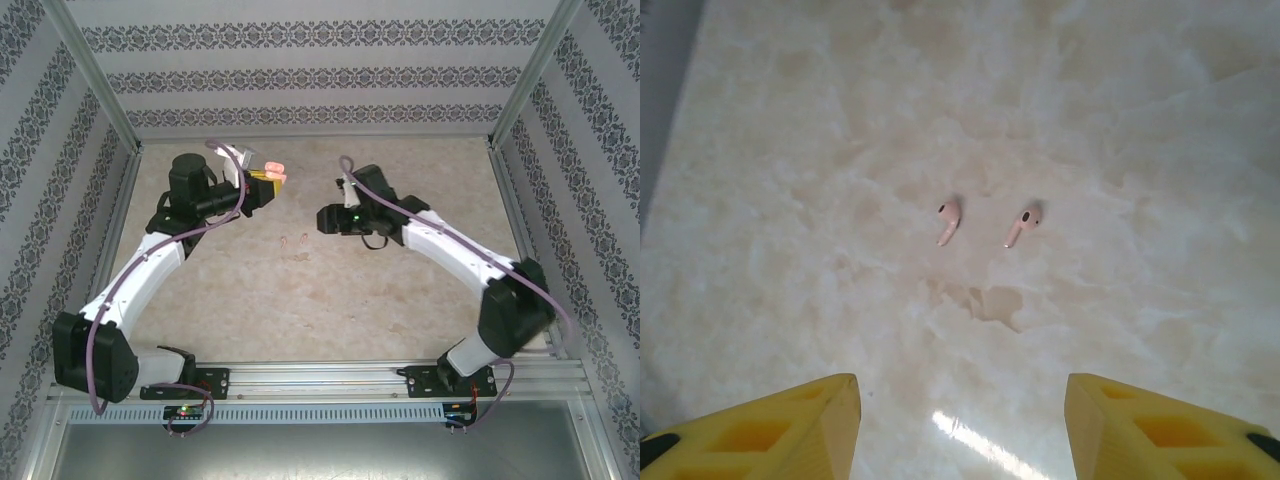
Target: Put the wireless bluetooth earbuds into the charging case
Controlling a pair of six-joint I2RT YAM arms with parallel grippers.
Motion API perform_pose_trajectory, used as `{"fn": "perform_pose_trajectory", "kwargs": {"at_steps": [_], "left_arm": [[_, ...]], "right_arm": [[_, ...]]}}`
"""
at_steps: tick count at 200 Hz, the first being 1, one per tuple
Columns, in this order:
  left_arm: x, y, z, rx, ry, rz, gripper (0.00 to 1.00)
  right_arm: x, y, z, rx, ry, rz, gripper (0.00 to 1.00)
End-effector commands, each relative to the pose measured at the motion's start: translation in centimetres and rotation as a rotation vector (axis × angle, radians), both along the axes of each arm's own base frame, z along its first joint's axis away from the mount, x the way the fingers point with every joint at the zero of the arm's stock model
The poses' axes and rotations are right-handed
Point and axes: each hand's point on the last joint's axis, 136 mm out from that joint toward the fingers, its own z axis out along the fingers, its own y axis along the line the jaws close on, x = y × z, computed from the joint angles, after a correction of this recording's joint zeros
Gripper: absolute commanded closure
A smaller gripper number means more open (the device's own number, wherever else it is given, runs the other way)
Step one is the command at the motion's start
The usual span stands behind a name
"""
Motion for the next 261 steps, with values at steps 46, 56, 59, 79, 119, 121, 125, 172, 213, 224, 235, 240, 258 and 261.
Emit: {"fn": "perform_pose_trajectory", "kwargs": {"at_steps": [46,56,59,79,119,121,125,172,213,224,235,240,258,261], "left_arm": [[-0.2,8.4,6.0,-0.096,-0.331,0.523,1.00],[-0.4,9.3,6.2,-0.110,-0.334,0.574,1.00],[-0.4,9.6,6.3,-0.115,-0.330,0.589,1.00],[-0.5,10.8,6.3,-0.130,-0.313,0.648,1.00],[-0.8,11.4,6.5,-0.154,-0.315,0.661,1.00],[-0.8,11.4,6.4,-0.153,-0.313,0.659,1.00],[-0.8,11.3,6.5,-0.156,-0.313,0.656,1.00],[-0.9,10.8,6.8,-0.169,-0.310,0.613,1.00],[-0.9,10.2,6.9,-0.186,-0.302,0.571,1.00],[-0.9,10.1,7.1,-0.191,-0.303,0.564,1.00],[-0.9,10.0,7.0,-0.189,-0.300,0.560,1.00],[-0.8,10.0,7.0,-0.189,-0.300,0.560,1.00],[-0.9,10.0,7.0,-0.189,-0.302,0.558,1.00],[-0.9,10.0,7.1,-0.191,-0.303,0.557,1.00]], "right_arm": [[3.4,6.2,-4.5,-0.110,0.139,-0.183,0.48],[3.4,7.1,-5.0,-0.138,0.150,-0.189,0.49],[3.5,7.3,-5.2,-0.145,0.154,-0.195,0.49],[3.7,8.1,-6.7,-0.225,0.164,-0.230,0.50],[4.2,8.5,-9.0,-0.350,0.159,-0.297,0.54],[4.2,8.5,-9.0,-0.351,0.159,-0.297,0.54],[4.2,8.7,-9.2,-0.358,0.156,-0.296,0.55],[4.8,9.7,-10.7,-0.431,0.157,-0.292,0.56],[5.2,10.1,-12.3,-0.463,0.178,-0.294,0.57],[5.3,10.3,-12.6,-0.462,0.181,-0.291,0.58],[5.2,10.5,-13.0,-0.460,0.190,-0.290,0.59],[5.3,10.5,-13.1,-0.461,0.193,-0.291,0.60],[5.2,10.8,-13.6,-0.460,0.201,-0.289,0.60],[5.3,10.8,-13.7,-0.458,0.203,-0.289,0.60]]}}
